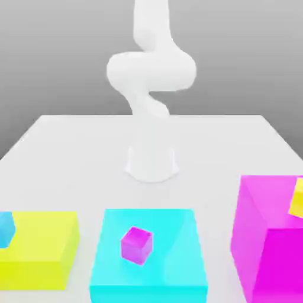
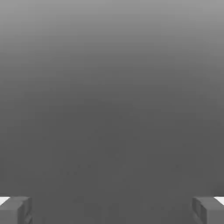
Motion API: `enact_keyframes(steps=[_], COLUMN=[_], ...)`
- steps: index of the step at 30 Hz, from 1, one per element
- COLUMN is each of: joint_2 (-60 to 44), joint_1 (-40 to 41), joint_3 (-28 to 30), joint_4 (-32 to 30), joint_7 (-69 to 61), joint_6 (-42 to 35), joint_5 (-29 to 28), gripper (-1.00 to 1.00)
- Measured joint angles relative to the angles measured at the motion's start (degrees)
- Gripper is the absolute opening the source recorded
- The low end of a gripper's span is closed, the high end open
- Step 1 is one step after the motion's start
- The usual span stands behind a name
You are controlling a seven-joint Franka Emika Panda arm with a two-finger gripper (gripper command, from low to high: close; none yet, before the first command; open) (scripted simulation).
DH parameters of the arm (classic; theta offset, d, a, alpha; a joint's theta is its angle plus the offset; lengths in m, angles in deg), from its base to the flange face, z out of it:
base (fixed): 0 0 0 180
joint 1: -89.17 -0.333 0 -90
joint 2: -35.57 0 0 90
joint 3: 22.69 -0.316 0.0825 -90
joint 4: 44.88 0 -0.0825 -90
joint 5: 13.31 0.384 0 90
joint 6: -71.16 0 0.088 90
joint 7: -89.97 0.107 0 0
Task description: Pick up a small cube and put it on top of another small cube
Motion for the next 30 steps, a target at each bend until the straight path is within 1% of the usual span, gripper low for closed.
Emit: enact_keyframes(steps=[7,13,20,30], joint_2=[-14.83,-27.25,-41.94,-63.11], joint_1=[2.27,3.92,7.96,15.59], joint_3=[3.33,6.96,10.19,10.52], joint_4=[3.69,6.76,10.33,15.52], joint_7=[-3.0,-6.86,-13.38,-23.83], joint_6=[2.29,4.27,6.6,9.67], joint_5=[-2.0,-1.77,1.47,8.02], gripper=[0.0,0.0,0.0,0.0])
